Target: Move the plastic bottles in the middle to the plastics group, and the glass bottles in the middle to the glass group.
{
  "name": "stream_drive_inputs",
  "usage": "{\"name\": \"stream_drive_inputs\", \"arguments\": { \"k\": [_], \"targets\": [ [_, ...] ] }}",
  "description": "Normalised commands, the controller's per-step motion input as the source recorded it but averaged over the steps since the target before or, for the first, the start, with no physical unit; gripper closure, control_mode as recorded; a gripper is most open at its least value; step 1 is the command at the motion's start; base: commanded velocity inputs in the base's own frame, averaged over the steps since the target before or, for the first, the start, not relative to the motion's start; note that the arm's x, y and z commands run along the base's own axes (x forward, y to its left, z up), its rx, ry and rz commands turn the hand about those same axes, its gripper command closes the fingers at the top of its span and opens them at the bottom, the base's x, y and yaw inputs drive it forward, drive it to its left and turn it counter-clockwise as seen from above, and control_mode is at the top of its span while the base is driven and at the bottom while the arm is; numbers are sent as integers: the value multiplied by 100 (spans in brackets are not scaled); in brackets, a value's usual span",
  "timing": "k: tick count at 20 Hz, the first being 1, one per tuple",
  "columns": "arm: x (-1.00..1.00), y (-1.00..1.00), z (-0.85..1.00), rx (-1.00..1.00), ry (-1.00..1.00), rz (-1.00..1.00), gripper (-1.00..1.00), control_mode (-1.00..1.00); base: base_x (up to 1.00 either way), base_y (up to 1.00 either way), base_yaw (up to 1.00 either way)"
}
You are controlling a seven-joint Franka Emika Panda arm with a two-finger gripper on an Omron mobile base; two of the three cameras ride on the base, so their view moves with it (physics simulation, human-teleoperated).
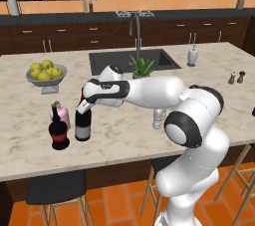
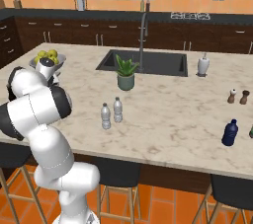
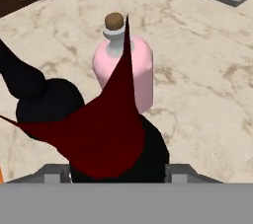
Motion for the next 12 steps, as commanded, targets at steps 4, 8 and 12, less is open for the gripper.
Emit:
{"name": "stream_drive_inputs", "arguments": {
  "k": [4, 8, 12],
  "targets": [
    [0, 0, 0, 0, 0, 0, -100, -100, 0, 0, 0],
    [0, 0, 0, 0, 0, 0, -100, -100, 0, 0, 0],
    [0, 0, 0, 0, 0, 0, -100, -100, 0, 0, 0]
  ]
}}
